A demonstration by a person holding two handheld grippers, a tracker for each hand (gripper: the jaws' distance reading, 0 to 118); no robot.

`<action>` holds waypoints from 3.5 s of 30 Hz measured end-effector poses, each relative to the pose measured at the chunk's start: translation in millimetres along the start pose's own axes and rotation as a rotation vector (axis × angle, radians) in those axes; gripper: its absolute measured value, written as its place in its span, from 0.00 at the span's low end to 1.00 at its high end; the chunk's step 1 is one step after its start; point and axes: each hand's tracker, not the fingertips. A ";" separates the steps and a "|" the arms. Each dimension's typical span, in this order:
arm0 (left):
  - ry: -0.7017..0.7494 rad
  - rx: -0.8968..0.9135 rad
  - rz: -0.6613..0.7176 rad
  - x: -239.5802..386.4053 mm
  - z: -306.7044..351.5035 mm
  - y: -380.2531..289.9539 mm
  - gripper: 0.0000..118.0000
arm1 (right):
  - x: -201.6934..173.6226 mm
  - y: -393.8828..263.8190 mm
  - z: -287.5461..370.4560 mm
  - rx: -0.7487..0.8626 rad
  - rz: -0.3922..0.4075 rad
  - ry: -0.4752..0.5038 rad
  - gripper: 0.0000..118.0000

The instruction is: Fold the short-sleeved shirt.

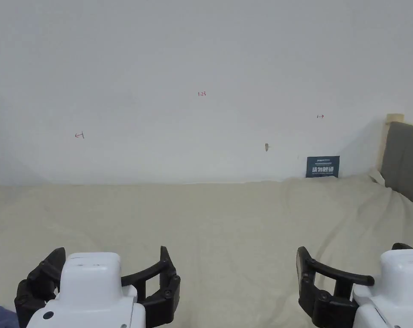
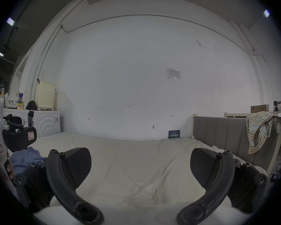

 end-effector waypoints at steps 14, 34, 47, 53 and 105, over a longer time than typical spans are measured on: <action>0.036 0.000 -0.099 9.3 -1.8 -1.7 1.00 | 3.0 -7.1 -0.5 -0.030 -0.132 -0.006 1.00; -0.035 -0.152 -0.095 4.5 -12.6 13.8 1.00 | 66.5 -16.3 -6.2 -0.117 -0.497 -0.062 1.00; 0.059 0.081 -0.096 1.6 7.5 -14.7 1.00 | -31.3 -31.9 21.6 0.058 0.178 -0.031 1.00; 0.036 0.086 -0.095 6.6 15.5 -13.3 1.00 | -24.2 -21.4 24.1 0.051 0.028 -0.012 1.00; 0.087 -0.055 -0.036 -44.9 24.6 4.2 0.00 | -47.4 -7.0 0.9 -0.008 0.023 -0.012 0.00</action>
